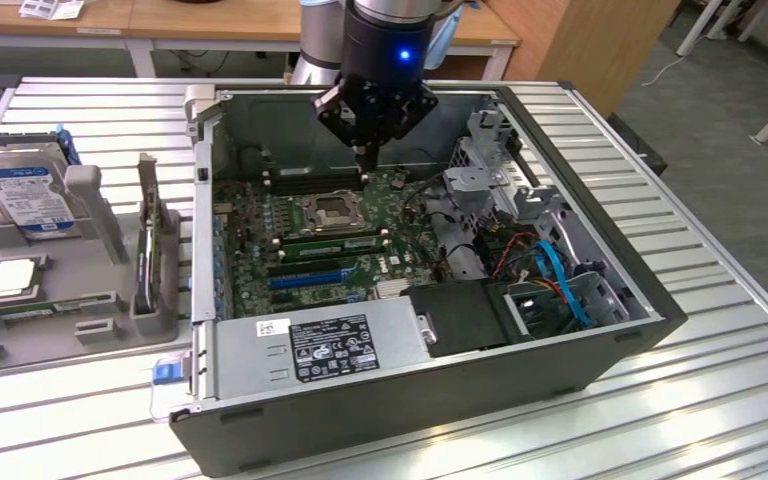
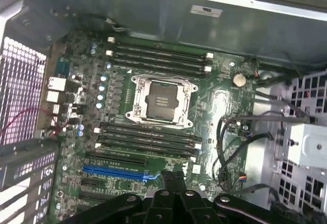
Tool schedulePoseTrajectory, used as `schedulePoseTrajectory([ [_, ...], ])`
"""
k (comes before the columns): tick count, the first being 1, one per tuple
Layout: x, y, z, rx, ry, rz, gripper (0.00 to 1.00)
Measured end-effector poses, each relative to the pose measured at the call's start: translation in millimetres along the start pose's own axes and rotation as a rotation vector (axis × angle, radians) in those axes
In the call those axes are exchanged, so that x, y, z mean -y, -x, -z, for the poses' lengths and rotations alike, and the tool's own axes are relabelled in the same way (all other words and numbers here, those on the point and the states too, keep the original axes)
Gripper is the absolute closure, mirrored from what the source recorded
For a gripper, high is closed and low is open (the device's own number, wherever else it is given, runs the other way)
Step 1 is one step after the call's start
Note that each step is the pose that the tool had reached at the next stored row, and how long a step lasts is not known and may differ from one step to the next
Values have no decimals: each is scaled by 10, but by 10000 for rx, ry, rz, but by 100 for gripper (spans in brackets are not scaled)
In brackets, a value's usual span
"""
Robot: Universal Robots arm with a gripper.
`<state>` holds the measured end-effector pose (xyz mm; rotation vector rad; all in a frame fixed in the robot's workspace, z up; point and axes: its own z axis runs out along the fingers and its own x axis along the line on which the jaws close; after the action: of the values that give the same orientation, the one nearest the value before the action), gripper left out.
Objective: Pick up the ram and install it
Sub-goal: 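Press down the ram until it locks into place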
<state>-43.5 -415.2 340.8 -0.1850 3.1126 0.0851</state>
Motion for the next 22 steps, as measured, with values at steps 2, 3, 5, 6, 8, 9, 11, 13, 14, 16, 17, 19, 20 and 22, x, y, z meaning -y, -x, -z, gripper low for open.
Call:
schedulePoseTrajectory([
  [2,0,-1,0,12,-5,-218,90],
  [3,0,-2,-1,17,-8,-320,90],
  [5,-1,-4,-1,28,-13,-528,90],
  [6,-1,-4,-1,34,-16,-636,90],
  [8,-1,-6,-2,45,-22,-854,90],
  [9,-1,-7,-2,51,-25,-962,90],
  [11,-1,-9,-3,62,-30,-1172,90],
  [13,-1,-9,-3,69,-33,-1313,90],
  [14,-1,-9,-3,70,-33,-1317,90],
  [16,-1,-10,-3,70,-33,-1319,90],
  [17,-1,-9,-3,70,-34,-1319,90],
  [19,-1,-9,-3,70,-33,-1319,90],
  [20,-1,-9,-3,70,-34,-1319,90],
  [22,-1,-9,-3,70,-34,-1319,90],
])
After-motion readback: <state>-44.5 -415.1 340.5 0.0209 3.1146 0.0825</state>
